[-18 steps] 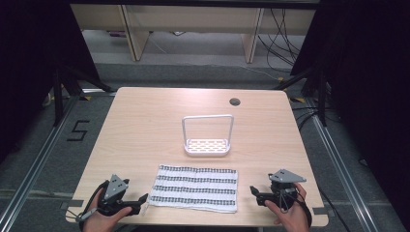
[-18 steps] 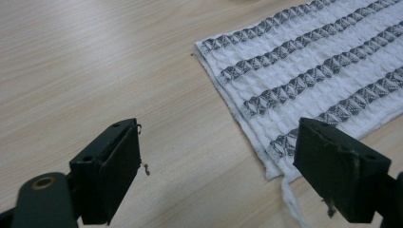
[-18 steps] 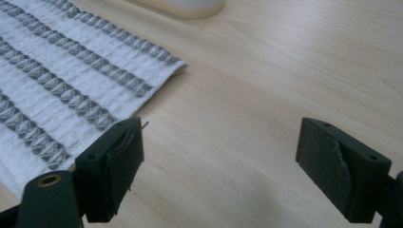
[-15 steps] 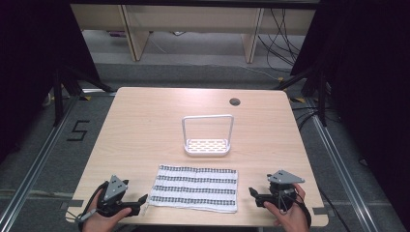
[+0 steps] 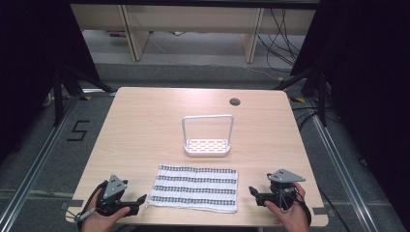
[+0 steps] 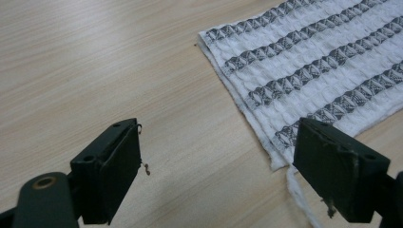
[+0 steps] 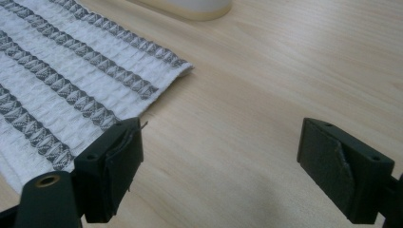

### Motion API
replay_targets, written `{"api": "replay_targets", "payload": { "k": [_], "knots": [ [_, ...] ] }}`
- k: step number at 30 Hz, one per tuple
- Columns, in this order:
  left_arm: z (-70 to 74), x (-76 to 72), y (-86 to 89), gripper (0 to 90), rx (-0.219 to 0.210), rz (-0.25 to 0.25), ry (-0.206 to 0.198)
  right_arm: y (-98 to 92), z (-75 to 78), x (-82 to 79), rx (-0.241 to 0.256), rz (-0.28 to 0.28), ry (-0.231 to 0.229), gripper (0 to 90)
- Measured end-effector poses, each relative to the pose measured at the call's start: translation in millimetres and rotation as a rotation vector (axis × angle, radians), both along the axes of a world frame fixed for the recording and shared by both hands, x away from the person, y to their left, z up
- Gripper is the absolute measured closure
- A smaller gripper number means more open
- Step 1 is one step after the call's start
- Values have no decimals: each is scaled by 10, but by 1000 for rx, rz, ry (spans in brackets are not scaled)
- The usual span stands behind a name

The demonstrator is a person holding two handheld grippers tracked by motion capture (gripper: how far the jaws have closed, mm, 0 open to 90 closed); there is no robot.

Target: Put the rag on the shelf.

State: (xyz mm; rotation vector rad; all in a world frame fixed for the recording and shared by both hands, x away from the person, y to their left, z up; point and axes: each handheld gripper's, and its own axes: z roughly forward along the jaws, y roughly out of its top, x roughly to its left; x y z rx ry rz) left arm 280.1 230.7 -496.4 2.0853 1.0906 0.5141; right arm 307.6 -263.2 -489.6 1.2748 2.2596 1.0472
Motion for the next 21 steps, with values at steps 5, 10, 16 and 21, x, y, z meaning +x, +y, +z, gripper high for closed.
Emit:
{"api": "replay_targets", "payload": {
  "k": [5,10,16,21],
  "knots": [
    [5,-16,-52,150,-35,4,-8,-16,8,33,4,47,-10,162],
    [17,-42,-131,149,-58,-11,-25,-9,12,41,1,19,-28,163],
    [10,-63,-347,148,-80,-62,-29,-6,22,96,27,30,-32,169],
    [22,-87,-478,149,-71,-108,-27,74,30,139,54,31,-17,178]
  ]
}}
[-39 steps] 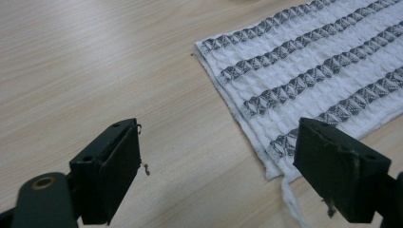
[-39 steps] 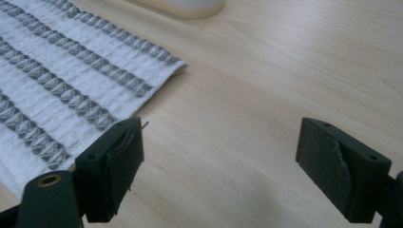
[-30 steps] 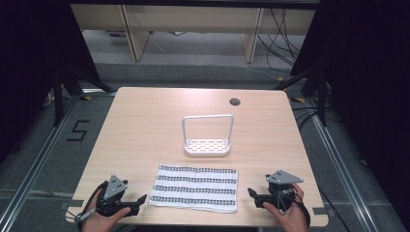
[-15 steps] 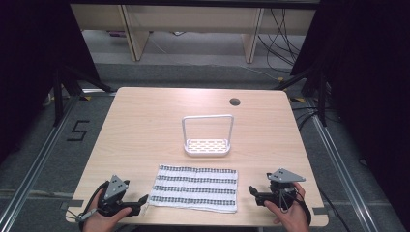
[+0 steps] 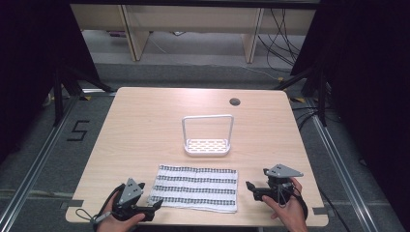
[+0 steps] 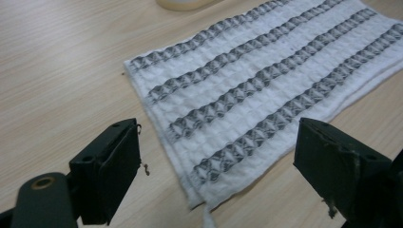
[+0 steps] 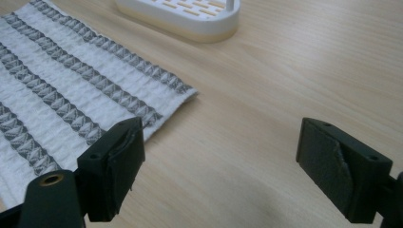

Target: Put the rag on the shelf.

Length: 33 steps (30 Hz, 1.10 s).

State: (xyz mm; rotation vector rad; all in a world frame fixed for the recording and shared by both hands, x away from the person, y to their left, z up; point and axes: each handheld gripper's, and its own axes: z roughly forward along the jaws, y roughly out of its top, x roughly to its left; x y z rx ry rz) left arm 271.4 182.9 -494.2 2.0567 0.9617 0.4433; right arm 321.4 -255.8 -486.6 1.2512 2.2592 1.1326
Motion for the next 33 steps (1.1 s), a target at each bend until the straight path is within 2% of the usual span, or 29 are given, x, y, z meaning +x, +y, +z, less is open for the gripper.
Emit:
{"api": "replay_targets", "payload": {
  "k": [1,3,4,6,7,8,9,10,12,13,14,15,16,19,20,22,23,24,25,29,31,32,33],
  "knots": [
    [0,0,0,149,0,0,0,-11,7,22,-25,8,-29,180],
    [11,-11,-59,149,1,-8,2,22,23,34,-27,15,-30,183],
    [9,-15,-102,150,-7,-31,0,39,25,42,-16,21,-33,184],
    [22,-26,-130,153,3,-37,6,65,40,58,1,34,-32,192],
    [16,-31,-160,153,-15,-36,4,65,40,58,1,34,-32,192],
    [34,-36,-178,153,0,-47,9,92,51,47,3,18,-22,194],
    [34,-35,-214,153,-6,-52,6,106,49,62,7,33,-23,195],
    [38,-38,-239,154,-15,-64,9,103,55,80,-9,37,-34,199],
    [50,-22,-332,157,15,-87,2,115,58,108,-7,54,-38,202],
    [50,-22,-332,157,15,-87,2,115,58,108,-7,54,-38,202],
    [38,-16,-420,157,-7,-102,6,147,77,94,14,34,-5,207],
    [38,-16,-420,157,-7,-102,6,147,77,94,14,34,-5,207],
    [39,-5,-483,157,16,-117,5,141,78,147,6,63,-39,211],
    [31,-15,-571,161,11,-135,2,159,93,156,-6,59,-44,213],
    [30,-14,-619,167,32,-152,-5,177,88,175,0,77,-42,215],
    [21,-13,-640,167,17,-153,0,178,90,183,-7,92,-31,216],
    [32,-2,-643,167,39,-159,2,203,79,180,-9,77,-39,221],
    [32,-2,-643,167,39,-159,2,203,79,180,-9,77,-39,221],
    [26,-2,-661,167,16,-164,-1,220,85,180,-14,78,-34,231],
    [39,8,-728,166,11,-170,-2,254,86,198,-20,95,-36,264],
    [39,16,-794,177,25,-181,-17,282,81,217,-38,114,-34,276],
    [45,16,-871,182,31,-199,-21,307,65,249,-54,138,-50,309],
    [41,10,-924,182,10,-201,-17,322,70,251,-52,131,-39,315]
  ]
}}
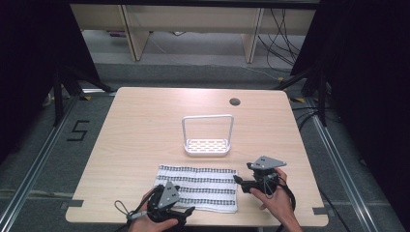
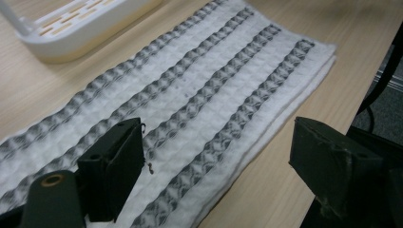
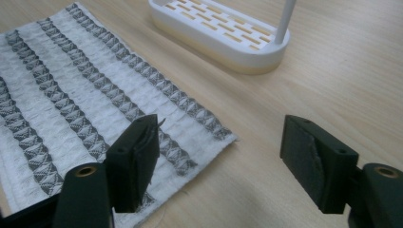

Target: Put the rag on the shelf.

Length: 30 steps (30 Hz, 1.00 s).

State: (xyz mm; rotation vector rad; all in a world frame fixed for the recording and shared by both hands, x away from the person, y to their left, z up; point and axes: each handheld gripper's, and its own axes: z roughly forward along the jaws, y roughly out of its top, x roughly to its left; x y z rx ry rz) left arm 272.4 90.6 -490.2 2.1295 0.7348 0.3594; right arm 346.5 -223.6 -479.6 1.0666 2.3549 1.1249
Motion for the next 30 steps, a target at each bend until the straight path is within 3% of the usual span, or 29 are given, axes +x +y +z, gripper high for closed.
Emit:
{"api": "replay_targets", "payload": {
  "k": [2,6,7,9,10,15,18,19,21,23,24,27,30],
  "knots": [
    [8,10,-25,183,23,-17,-10,10,-4,14,-1,4,0,320],
    [15,34,-175,214,8,-29,-6,22,-12,88,-6,12,5,353],
    [20,53,-242,216,29,-47,-17,31,-19,120,-1,7,7,371],
    [16,56,-292,218,12,-58,-9,32,-25,134,-7,7,5,380],
    [23,67,-316,219,32,-68,-10,33,-23,152,-11,10,16,384],
    [22,88,-472,243,-10,-109,20,73,-77,245,-20,17,25,418],
    [22,100,-557,247,6,-131,13,103,-82,266,-18,21,44,426],
    [11,94,-585,247,-10,-124,22,102,-87,280,-26,31,38,428],
    [-8,103,-669,249,18,-156,22,123,-90,292,-33,30,41,433],
    [-27,100,-698,257,9,-153,21,125,-93,301,-39,35,39,436],
    [-58,118,-759,257,36,-185,13,140,-96,317,-38,37,43,437],
    [-90,127,-841,264,51,-198,8,140,-101,317,-46,47,46,445],
    [-103,135,-890,278,45,-219,13,147,-89,296,-33,30,85,452]
  ]
}}
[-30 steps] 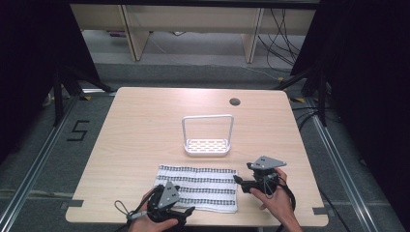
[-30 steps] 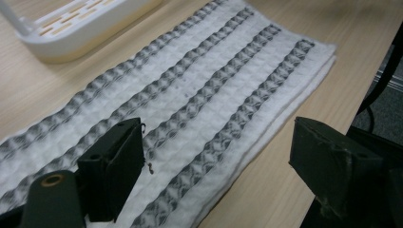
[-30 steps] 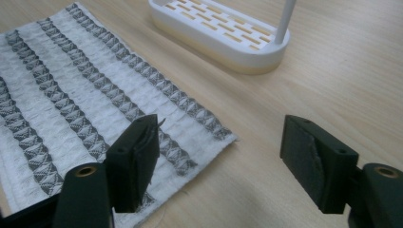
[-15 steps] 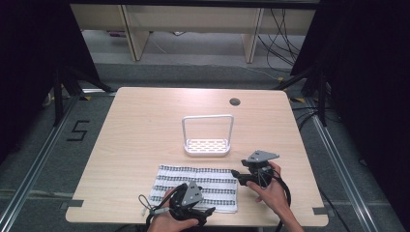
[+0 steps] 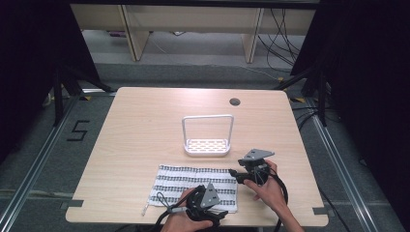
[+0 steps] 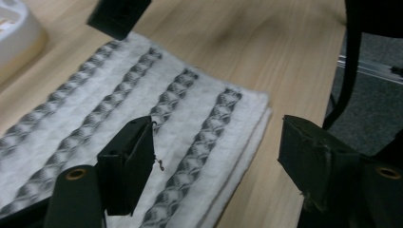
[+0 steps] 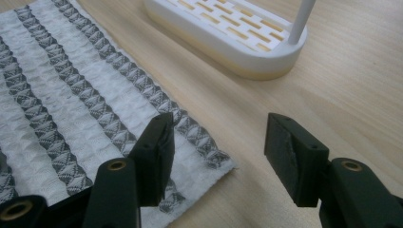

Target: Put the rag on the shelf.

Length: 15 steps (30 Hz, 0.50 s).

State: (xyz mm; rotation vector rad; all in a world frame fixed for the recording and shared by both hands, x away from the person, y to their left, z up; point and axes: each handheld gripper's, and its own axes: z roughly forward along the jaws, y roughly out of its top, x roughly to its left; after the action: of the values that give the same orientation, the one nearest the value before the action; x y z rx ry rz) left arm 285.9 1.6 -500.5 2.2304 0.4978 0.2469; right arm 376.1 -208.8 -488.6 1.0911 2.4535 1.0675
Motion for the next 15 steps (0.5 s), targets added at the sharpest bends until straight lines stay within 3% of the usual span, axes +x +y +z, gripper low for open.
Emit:
{"api": "replay_targets", "payload": {
  "k": [4,8,12,14,15],
  "knots": [
    [-39,8,-116,299,7,-25,15,-8,-8,6,-4,6,2,457],
    [-57,31,-177,339,18,-44,8,-15,-21,21,-11,17,-25,459],
    [-65,67,-212,379,33,-45,-2,-17,-25,22,-14,16,-15,460],
    [-70,59,-231,390,32,-42,14,-23,-25,23,-13,13,-10,461],
    [-68,63,-237,401,42,-58,5,-16,-17,6,-4,-5,16,462]
  ]
}}
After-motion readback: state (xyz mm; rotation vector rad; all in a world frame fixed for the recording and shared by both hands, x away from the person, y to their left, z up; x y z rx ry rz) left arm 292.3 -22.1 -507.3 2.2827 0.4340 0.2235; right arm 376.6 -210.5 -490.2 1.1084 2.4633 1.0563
